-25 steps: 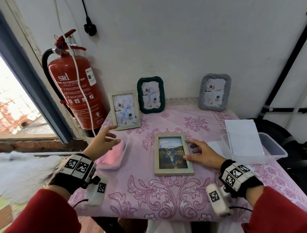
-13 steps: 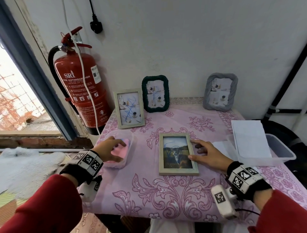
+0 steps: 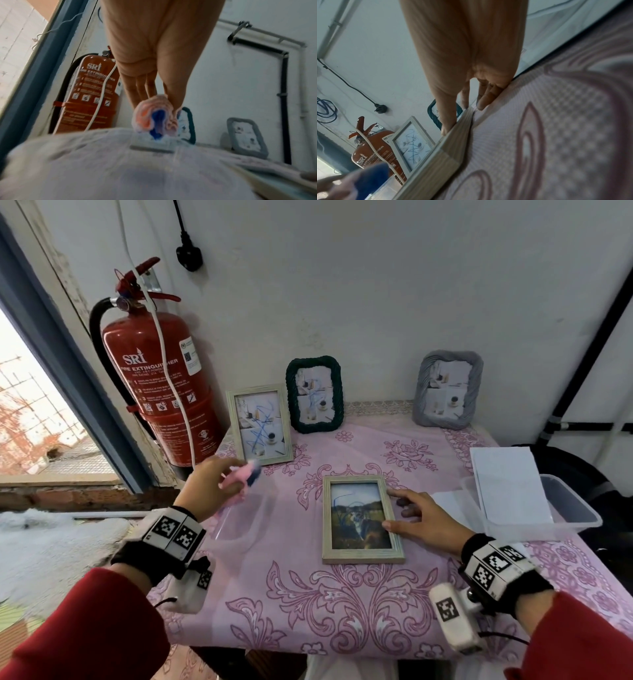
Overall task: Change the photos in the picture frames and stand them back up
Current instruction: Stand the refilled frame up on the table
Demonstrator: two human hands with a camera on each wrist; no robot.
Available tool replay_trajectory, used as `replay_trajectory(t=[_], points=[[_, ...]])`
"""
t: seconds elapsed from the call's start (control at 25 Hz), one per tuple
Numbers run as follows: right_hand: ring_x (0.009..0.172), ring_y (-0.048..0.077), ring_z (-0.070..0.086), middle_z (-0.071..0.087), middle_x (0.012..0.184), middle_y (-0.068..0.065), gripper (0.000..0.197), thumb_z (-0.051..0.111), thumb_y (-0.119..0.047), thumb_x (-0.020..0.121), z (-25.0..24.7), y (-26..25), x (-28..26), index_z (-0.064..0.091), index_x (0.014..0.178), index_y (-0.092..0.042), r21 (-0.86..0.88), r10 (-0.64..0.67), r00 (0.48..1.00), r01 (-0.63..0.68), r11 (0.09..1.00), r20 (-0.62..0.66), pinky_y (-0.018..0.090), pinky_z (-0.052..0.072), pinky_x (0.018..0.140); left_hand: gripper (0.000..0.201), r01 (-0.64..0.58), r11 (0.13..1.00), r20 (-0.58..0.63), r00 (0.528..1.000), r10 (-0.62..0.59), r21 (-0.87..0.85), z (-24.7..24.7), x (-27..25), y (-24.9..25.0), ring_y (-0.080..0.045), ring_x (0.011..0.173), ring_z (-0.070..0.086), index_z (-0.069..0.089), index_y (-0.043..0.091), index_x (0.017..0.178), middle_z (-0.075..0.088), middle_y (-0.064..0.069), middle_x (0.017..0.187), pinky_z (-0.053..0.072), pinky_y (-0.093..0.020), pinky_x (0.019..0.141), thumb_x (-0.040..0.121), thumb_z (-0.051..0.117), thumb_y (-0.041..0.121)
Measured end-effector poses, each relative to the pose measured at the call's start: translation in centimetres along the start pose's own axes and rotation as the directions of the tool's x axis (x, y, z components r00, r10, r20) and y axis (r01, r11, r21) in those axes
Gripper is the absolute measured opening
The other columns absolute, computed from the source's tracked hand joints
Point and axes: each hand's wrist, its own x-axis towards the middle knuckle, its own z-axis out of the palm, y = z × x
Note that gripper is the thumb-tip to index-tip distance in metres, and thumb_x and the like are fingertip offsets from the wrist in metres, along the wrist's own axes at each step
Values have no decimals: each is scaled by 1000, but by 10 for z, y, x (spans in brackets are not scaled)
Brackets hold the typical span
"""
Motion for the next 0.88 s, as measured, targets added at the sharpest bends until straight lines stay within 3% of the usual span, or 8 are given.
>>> replay_trajectory(t=[0.08,0.16,0.28,0.44,0.64,0.72,0.8,0.88], points=[[110,19,48,40,123,13,65,74,-22,78,0,1,0,44,136,-23,8,0,1000,0,1000,-4,19,39,90,38,-39,999,-122,992,34,-36,-7,6,19,-11,84,52,59,18,122,58,-2,104,38,-12,68,84,64,17],[109,19,48,40,122,12,65,74,-23,77,0,1,0,45,136,-23,9,0,1000,0,1000,-7,19,40,90,40,-91,993,-140,987,80,-78,-8,12,43,-11,86,52,57,20,123,54,1,103,38,-13,70,84,64,20],[107,17,48,40,122,11,66,75,-25,77,1,2,1,45,136,-24,2,-3,1000,3,1000,-8,19,41,89,40,-151,981,-23,989,149,-122,7,16,78,-12,90,57,57,20,123,56,0,108,44,-14,75,84,65,22],[105,15,49,40,120,7,66,74,-28,77,1,5,2,44,135,-25,-9,1,1000,-1,1000,-18,12,41,82,39,-220,960,116,963,241,-172,42,16,113,-12,87,57,58,19,123,57,-2,108,40,-17,79,85,63,23],[101,12,48,39,117,6,66,75,-28,77,2,5,2,44,135,-25,-11,-3,1000,3,1000,-27,7,41,77,42,-187,969,276,934,227,-162,79,15,135,-17,93,53,54,18,125,50,-7,110,39,-22,84,84,62,21],[102,13,48,38,117,5,66,74,-28,77,2,4,1,44,136,-25,-6,4,1000,-4,1000,-20,13,41,81,47,-181,975,410,885,220,-132,89,14,137,-20,102,54,50,16,131,49,-9,116,39,-23,90,87,61,27],[103,13,47,38,117,5,66,74,-27,78,2,3,0,44,136,-25,1,15,1000,-15,1000,-13,18,40,86,45,-207,974,540,811,224,-94,94,13,137,-23,110,51,44,11,137,47,-12,122,36,-23,94,95,49,29],[106,15,47,37,118,5,63,73,-25,79,1,1,1,44,135,-26,14,38,999,-38,999,0,20,39,89,40,-194,972,546,805,234,-131,95,12,134,-26,116,48,42,10,138,48,-13,127,33,-19,92,98,39,13]])
